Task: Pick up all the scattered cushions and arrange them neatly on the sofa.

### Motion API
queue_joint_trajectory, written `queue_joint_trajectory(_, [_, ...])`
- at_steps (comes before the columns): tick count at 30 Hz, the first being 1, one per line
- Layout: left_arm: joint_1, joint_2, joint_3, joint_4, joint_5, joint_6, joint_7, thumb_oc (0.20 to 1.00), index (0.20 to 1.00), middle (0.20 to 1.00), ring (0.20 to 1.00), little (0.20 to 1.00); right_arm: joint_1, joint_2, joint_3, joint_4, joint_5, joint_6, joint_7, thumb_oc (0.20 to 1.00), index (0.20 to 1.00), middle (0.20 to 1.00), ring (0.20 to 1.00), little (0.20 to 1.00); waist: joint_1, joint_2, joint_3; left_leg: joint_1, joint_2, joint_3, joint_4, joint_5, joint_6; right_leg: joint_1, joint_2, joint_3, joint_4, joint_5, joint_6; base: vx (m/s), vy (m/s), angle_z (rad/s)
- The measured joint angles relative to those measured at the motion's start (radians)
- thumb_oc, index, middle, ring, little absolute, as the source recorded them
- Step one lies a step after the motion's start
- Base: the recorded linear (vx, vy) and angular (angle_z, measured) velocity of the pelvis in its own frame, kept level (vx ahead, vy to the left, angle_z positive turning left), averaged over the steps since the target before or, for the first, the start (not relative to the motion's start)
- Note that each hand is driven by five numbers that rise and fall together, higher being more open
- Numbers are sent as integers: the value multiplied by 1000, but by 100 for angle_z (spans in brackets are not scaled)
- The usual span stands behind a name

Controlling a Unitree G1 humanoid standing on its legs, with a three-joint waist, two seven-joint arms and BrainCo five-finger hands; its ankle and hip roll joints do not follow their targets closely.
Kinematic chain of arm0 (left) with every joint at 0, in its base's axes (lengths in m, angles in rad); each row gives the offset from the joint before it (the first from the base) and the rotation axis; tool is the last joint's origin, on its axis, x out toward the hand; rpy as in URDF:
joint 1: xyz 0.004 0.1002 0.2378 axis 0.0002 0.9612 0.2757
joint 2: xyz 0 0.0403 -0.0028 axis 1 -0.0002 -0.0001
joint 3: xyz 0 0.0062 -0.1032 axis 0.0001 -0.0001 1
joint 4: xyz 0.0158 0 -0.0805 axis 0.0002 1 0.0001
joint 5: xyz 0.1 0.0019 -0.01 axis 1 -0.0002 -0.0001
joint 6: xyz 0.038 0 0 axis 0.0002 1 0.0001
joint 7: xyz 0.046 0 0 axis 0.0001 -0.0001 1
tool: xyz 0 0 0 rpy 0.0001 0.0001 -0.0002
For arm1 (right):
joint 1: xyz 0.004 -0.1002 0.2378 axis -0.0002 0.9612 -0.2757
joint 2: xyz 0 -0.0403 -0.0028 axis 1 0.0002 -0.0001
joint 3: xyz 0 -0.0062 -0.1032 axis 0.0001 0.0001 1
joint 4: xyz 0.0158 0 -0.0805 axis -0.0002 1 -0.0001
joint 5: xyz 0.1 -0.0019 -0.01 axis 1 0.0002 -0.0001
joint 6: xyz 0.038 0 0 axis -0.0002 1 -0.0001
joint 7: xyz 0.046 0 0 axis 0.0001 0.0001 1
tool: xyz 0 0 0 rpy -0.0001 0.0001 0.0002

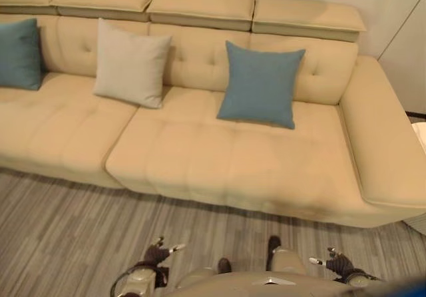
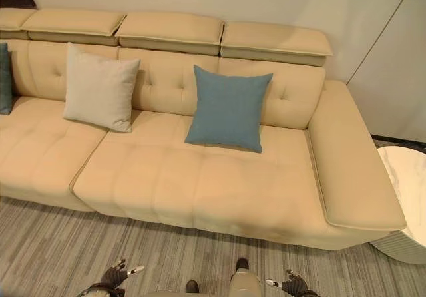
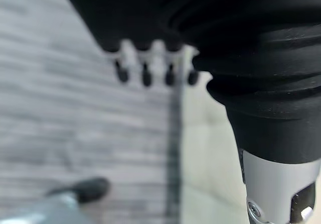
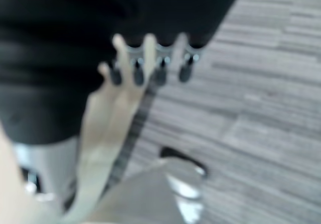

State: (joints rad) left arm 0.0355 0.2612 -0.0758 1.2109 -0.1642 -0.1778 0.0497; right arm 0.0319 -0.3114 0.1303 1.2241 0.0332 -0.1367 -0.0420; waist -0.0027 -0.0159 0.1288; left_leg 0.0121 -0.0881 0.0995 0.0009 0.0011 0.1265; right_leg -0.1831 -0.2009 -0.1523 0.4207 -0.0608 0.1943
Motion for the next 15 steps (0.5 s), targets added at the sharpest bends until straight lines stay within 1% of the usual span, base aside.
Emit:
queue_joint_trajectory(1, [6, 3, 0, 0, 0, 0, 0, 1000, 1000, 1000, 1000, 1000, -13, 1, 0, 13, 0, 0, 0, 1000, 1000, 1000, 1000, 1000, 16, -1, 1, -4, 0, -1, -5, 4, -7, 29, 6, 0, 35, -35, -4, -116, -107, 3])
queue_joint_trajectory(2, [11, 4, 0, 0, 0, 0, 0, 1000, 1000, 1000, 1000, 1000, -16, 3, 0, 28, 0, 0, 1, 1000, 1000, 1000, 1000, 1000, 21, -2, -1, -4, 4, -2, -9, 14, -10, 54, 8, -1, 69, -65, -10, -71, -111, 8])
queue_joint_trajectory(3, [28, 4, 2, -2, 0, -1, 0, 1000, 1000, 1000, 1000, 1000, -9, 10, 0, 29, 0, 2, 0, 1000, 1000, 1000, 1000, 1000, 36, -1, -11, -7, 7, -2, -23, 18, -28, 79, 9, -29, 41, -86, -27, -6, -87, -12])
queue_joint_trajectory(4, [40, 4, 9, -3, 0, -3, 0, 1000, 1000, 1000, 1000, 1000, 8, 27, 1, 30, 0, 2, 1, 1000, 1000, 1000, 1000, 1000, 58, -11, -45, -21, 7, 3, -41, 22, -42, 119, 13, -70, -86, -96, -29, -5, -87, -24])
queue_joint_trajectory(5, [53, 8, 12, 2, 0, -1, 0, 1000, 1000, 1000, 1000, 1000, 1, 44, 4, 28, 0, 2, 2, 1000, 1000, 1000, 1000, 1000, 61, -31, -52, -37, 6, 3, -40, 29, -53, 161, 24, -70, -193, -94, -33, 10, -135, -27])
queue_joint_trajectory(6, [60, 5, 19, 11, 0, 2, 0, 1000, 1000, 1000, 1000, 1000, -6, 53, 7, 22, 0, 0, 2, 1000, 1000, 1000, 1000, 1000, 60, -37, -55, -44, 12, 0, -47, 39, -67, 190, 46, -73, -280, -83, -73, 9, -123, -4])
queue_joint_trajectory(7, [68, -4, 19, 18, 0, 2, -1, 1000, 1000, 1000, 1000, 1000, -4, 56, 9, 18, 0, 1, 2, 1000, 1000, 1000, 1000, 1000, 59, -29, -65, -50, 27, -2, -57, 46, -81, 205, 69, -73, -328, -72, -77, 19, -81, 3])
queue_joint_trajectory(8, [78, -12, 19, 35, 0, 3, -2, 1000, 1000, 1000, 1000, 1000, 1, 57, 20, 12, 0, 1, 2, 1000, 1000, 1000, 1000, 1000, 61, -33, -80, -56, 38, -1, -69, 38, -127, 214, 94, -69, -376, -60, -94, 3, -51, 10])
queue_joint_trajectory(9, [86, -9, 20, 34, 0, 8, -4, 1000, 1000, 1000, 1000, 1000, 15, 63, 27, 9, 0, 0, 1, 1000, 1000, 1000, 1000, 1000, 53, -84, -95, -62, 27, 7, -61, 10, -168, 226, 72, -73, -430, -27, -134, -9, -66, 2])
queue_joint_trajectory(10, [85, -8, 21, 34, 0, 13, -6, 1000, 1000, 1000, 1000, 1000, 21, 63, 31, 12, 0, 1, 0, 1000, 1000, 1000, 1000, 1000, 55, -99, -93, -67, 17, 3, -3, 12, -149, 225, 51, -83, -433, 11, -154, -15, -84, -7])
queue_joint_trajectory(11, [93, -14, 20, 34, 1, 17, -8, 1000, 1000, 1000, 1000, 1000, 23, 55, 38, 11, 1, 1, 0, 1000, 1000, 1000, 1000, 1000, 53, -91, -95, -65, 46, -4, 74, -15, -145, 231, 60, -83, -436, 16, -148, -15, -74, -17])
queue_joint_trajectory(12, [102, -24, 19, 35, 1, 18, -8, 1000, 1000, 1000, 1000, 1000, 39, 41, 43, 16, 1, 3, 0, 1000, 1000, 1000, 1000, 1000, 48, -47, -119, -40, 78, -32, 25, -23, -110, 234, 90, -82, -445, 31, -142, -6, -44, -10])
queue_joint_trajectory(13, [105, -21, 19, 29, 1, 15, -8, 1000, 1000, 1000, 1000, 1000, 52, 41, 44, 18, 0, 5, 2, 1000, 1000, 1000, 1000, 1000, 46, -53, -122, -24, 80, -33, -11, -10, -120, 235, 88, -81, -455, 37, -131, -2, -37, -3])
queue_joint_trajectory(15, [84, -15, 17, 29, 1, 15, -8, 1000, 1000, 1000, 1000, 1000, 56, 41, 41, 27, 0, 10, 2, 1000, 1000, 1000, 1000, 1000, 41, -49, -123, -12, 80, -34, -45, 12, -120, 237, 91, -81, -463, 50, -124, -7, -34, -1])
